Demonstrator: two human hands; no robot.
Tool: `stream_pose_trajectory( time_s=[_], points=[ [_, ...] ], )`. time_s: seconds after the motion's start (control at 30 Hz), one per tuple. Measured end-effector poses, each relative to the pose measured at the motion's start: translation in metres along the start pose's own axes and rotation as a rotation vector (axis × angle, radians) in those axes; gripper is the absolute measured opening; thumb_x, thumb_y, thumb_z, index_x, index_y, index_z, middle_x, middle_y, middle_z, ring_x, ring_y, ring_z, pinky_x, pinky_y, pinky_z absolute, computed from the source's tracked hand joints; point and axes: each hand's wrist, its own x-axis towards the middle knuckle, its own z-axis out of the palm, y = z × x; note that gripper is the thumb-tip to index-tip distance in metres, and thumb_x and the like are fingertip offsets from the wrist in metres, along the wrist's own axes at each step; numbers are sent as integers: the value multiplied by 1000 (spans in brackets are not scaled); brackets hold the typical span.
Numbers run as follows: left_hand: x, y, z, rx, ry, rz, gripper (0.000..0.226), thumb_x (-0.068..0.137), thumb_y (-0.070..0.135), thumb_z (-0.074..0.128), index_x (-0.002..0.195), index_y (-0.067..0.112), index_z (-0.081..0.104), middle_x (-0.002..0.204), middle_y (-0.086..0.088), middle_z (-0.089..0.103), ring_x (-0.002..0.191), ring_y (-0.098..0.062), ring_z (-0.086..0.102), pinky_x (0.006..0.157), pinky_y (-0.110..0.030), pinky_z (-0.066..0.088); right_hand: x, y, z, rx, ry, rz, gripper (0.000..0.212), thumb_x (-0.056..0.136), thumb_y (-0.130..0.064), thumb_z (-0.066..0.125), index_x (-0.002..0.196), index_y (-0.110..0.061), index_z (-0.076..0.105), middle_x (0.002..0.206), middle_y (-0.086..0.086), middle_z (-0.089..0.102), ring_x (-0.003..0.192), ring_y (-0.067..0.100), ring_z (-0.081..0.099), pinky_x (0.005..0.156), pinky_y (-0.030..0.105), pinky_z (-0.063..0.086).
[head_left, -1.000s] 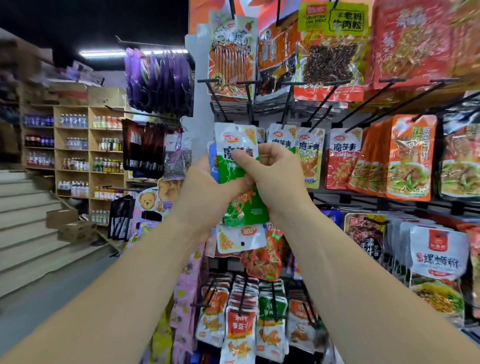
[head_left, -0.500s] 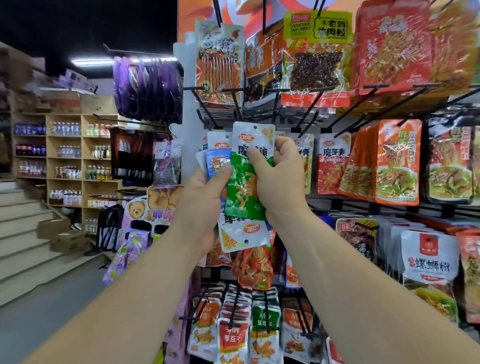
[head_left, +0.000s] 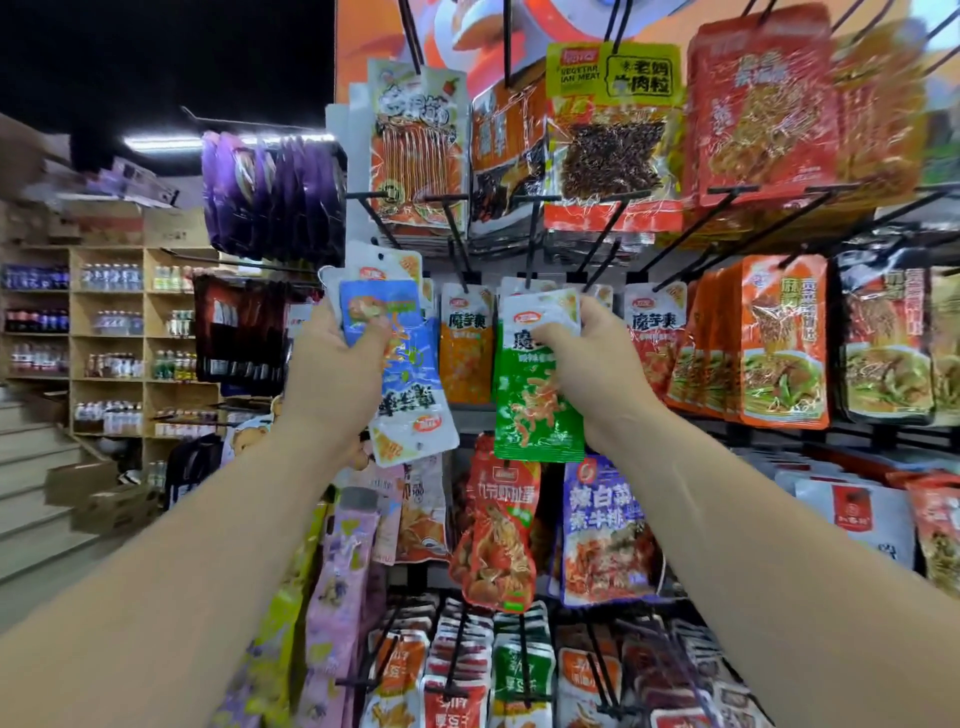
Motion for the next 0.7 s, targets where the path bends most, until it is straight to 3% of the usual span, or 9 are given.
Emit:
stream_pose_trajectory(
  time_s=[0.03,0.13,0.2,0.33,0.43,0.5,0.63,0.7],
  points=[
    [2,-3,-1,-7,-3,12,13,101,22,63,114,25,65,116,-15,74,106,-42,72,85,-71,57,4,-1,-2,-32,19,-1,49,100,-32,59,145,-13,52,130,6,66,100,29,65,71,40,50],
    [1,-9,-1,-40,-14,8,13,106,14,59,111,26,62,113,-12,74,105,-38,73,88,-67,58,17,-3,-5,-107,70,-66,49,97,-40,53,107,8,56,86,13,52,74,24,49,66,40,36],
    [1,-15,-2,-35,-32,2,17,107,9,56,109,25,62,107,-7,74,98,-32,75,86,-60,61,25,-5,-6,-169,92,-129,49,100,-35,54,93,13,49,75,11,40,66,22,36,63,39,29],
    [2,-20,-7,-52,-45,-50,14,107,7,55,109,19,62,105,-9,76,90,-27,77,74,-50,66,39,-13,-5,-237,155,-177,44,103,-26,57,64,-9,46,60,7,34,57,20,30,56,31,27],
    [2,-21,-10,-91,-40,-91,9,107,7,55,109,15,59,97,-5,77,80,-21,78,59,-39,64,48,-15,-4,-291,208,-215,54,103,-24,57,56,-18,31,45,-11,24,52,18,22,56,30,26],
    [3,-20,-11,-90,-40,-110,8,107,8,56,108,15,59,91,0,78,76,-18,78,55,-35,61,51,-14,-2,-323,223,-233,56,104,-23,56,55,-18,29,38,-11,21,46,13,20,53,28,23],
    [5,-24,-11,-29,-61,-82,11,107,10,57,108,20,62,102,-5,78,88,-24,77,67,-40,65,50,-8,5,-320,217,-326,51,103,-25,56,59,-18,31,50,-11,28,52,11,24,55,32,21],
    [5,-25,-12,-29,-78,-65,15,107,10,56,107,23,62,102,-3,78,89,-22,77,67,-37,64,49,-6,8,-291,227,-389,49,103,-27,55,61,-18,31,57,-4,30,56,14,27,56,34,23]
  ],
)
